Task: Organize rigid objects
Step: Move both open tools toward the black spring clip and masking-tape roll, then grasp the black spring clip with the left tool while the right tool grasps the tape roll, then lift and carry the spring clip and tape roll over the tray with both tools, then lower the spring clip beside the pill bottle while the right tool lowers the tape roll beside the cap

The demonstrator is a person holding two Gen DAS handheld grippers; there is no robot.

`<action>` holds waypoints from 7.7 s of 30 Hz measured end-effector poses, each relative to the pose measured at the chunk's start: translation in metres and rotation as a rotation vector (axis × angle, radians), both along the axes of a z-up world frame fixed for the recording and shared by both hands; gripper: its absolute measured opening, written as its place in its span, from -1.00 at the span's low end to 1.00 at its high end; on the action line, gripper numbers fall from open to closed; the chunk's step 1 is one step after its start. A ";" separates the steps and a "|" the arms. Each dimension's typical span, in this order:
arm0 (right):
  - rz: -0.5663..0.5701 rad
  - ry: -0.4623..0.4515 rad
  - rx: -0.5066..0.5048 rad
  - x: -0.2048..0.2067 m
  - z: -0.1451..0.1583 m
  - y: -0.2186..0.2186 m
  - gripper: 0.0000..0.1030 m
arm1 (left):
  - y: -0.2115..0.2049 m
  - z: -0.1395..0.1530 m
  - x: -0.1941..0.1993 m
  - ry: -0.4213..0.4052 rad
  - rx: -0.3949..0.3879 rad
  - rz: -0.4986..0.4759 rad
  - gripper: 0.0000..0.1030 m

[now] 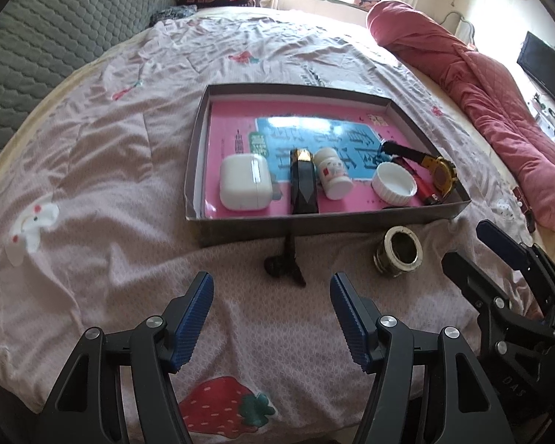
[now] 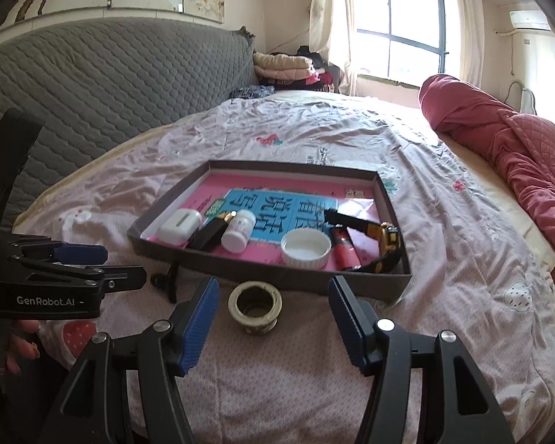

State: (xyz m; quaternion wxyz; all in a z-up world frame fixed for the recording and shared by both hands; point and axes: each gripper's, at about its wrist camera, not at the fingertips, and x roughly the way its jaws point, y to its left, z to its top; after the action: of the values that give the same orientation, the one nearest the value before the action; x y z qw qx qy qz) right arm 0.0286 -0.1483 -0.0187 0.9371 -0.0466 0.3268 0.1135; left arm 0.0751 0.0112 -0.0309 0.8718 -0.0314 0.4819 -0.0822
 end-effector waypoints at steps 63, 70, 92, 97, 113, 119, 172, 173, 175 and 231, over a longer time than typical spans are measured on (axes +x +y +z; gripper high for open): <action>-0.010 -0.127 -0.021 0.019 0.004 0.005 -0.16 | -0.010 0.027 0.019 -0.102 -0.124 0.039 -0.51; -0.048 -0.188 -0.024 0.017 0.016 -0.002 -0.16 | -0.007 0.046 0.022 -0.146 -0.130 0.043 -0.51; -0.179 -0.245 0.032 0.050 0.029 -0.046 -0.16 | -0.015 0.038 0.065 -0.141 -0.100 0.039 -0.51; -0.189 -0.227 0.027 0.060 0.022 -0.050 -0.16 | -0.016 0.025 0.074 -0.117 -0.093 0.037 -0.51; -0.190 -0.211 0.019 0.073 0.011 -0.053 -0.16 | -0.018 0.001 0.086 -0.077 -0.078 0.033 -0.51; -0.188 -0.209 0.018 0.074 0.010 -0.055 -0.16 | -0.017 -0.004 0.087 -0.066 -0.071 0.033 -0.51; -0.104 -0.044 -0.088 0.095 -0.033 -0.031 -0.16 | -0.059 -0.012 0.084 -0.058 -0.077 -0.069 -0.51; -0.103 -0.044 -0.090 0.095 -0.033 -0.031 -0.16 | -0.060 -0.012 0.084 -0.060 -0.073 -0.071 -0.51; -0.103 -0.044 -0.088 0.095 -0.033 -0.031 -0.16 | -0.061 -0.012 0.084 -0.059 -0.073 -0.074 -0.51; -0.080 -0.092 -0.013 0.080 -0.018 -0.033 0.20 | -0.051 -0.003 0.076 -0.089 -0.079 -0.054 -0.02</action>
State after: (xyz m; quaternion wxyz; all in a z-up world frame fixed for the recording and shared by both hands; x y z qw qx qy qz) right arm 0.1089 -0.1810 -0.0371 0.9546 -0.0449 0.2856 0.0714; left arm 0.1514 -0.0395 -0.0336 0.8878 -0.0490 0.4399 -0.1258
